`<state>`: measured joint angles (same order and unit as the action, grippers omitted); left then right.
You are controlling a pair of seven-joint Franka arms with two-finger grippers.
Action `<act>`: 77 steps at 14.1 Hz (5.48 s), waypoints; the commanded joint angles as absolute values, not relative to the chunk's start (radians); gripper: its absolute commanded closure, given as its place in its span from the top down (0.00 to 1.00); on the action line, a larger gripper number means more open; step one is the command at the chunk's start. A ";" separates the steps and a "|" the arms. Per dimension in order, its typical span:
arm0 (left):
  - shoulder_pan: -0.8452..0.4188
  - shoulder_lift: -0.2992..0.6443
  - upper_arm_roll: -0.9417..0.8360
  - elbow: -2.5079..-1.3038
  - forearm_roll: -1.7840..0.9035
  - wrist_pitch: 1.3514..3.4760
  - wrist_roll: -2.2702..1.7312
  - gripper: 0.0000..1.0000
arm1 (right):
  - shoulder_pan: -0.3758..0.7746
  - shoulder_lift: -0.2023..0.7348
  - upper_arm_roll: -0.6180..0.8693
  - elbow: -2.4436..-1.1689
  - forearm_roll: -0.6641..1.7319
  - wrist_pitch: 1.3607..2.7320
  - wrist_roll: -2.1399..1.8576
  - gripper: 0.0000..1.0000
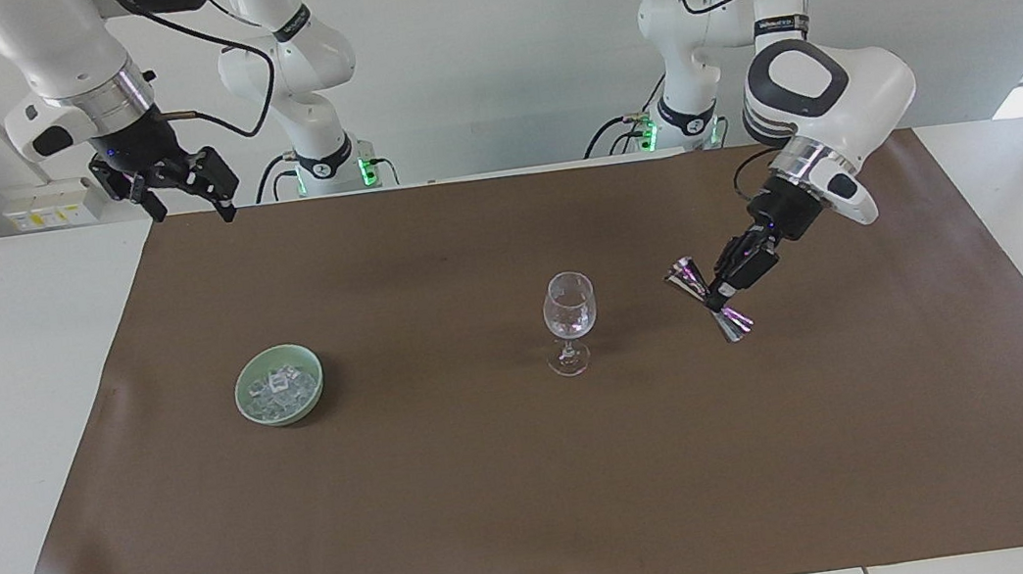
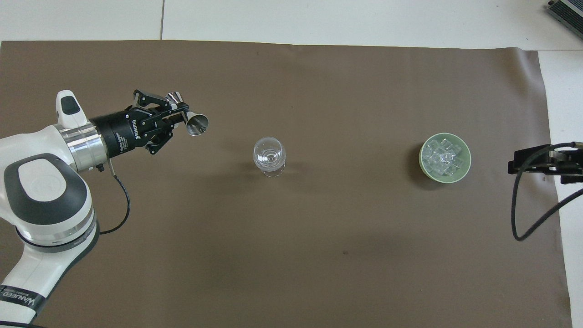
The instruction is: Pour wine and add ice with both arms
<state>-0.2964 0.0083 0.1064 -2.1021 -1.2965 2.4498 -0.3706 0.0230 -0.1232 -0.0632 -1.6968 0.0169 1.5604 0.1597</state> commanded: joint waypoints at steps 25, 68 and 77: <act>0.238 0.302 0.100 -2.046 -1.540 1.879 -0.914 0.00 | 0.075 -0.207 -0.051 -1.902 0.029 1.707 0.071 1.00; 0.299 0.439 0.101 -2.065 -1.442 1.775 -0.654 1.00 | 0.048 0.123 -0.060 -2.057 -0.066 2.276 -0.227 0.78; 0.299 0.407 0.130 -1.980 -1.077 1.827 -0.482 1.00 | 0.040 0.160 -0.060 -2.128 -0.092 2.391 -0.242 0.69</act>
<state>0.2924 0.4247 0.1264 -1.9942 -1.1491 1.8044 -0.5242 0.0538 0.1634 -0.0632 -2.1011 -0.0805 2.3550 -0.2071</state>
